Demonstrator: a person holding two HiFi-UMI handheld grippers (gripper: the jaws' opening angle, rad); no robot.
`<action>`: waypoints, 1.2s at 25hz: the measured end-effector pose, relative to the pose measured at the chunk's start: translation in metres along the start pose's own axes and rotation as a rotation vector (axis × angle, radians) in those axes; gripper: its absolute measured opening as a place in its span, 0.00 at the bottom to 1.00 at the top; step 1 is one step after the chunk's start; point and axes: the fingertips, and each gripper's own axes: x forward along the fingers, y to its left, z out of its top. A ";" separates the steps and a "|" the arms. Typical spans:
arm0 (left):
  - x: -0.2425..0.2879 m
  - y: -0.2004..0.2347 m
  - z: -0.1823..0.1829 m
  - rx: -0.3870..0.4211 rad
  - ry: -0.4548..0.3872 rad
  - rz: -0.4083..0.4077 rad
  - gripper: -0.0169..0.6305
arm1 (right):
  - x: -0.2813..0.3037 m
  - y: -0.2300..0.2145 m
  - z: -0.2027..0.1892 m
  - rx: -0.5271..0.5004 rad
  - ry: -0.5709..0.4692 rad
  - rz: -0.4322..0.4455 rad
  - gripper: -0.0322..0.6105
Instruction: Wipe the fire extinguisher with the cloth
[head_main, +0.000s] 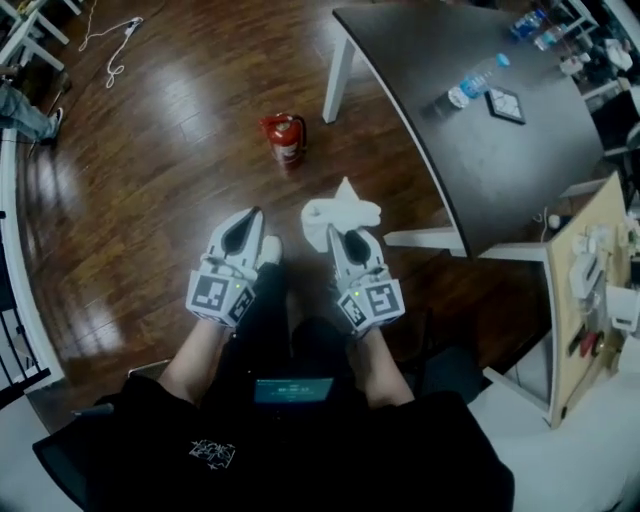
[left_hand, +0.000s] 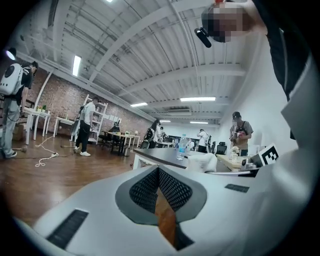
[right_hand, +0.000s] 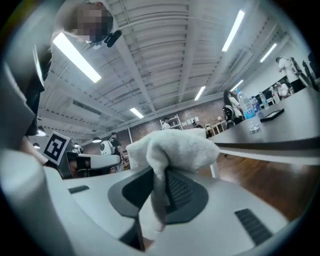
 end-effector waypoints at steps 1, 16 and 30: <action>-0.012 -0.016 0.014 -0.012 0.000 -0.004 0.02 | -0.016 0.010 0.015 0.004 0.002 0.000 0.17; -0.141 -0.176 0.087 0.045 -0.009 -0.054 0.02 | -0.203 0.093 0.135 -0.067 -0.072 -0.025 0.17; -0.231 -0.233 0.129 0.030 -0.077 -0.028 0.02 | -0.292 0.169 0.159 -0.077 -0.079 -0.009 0.17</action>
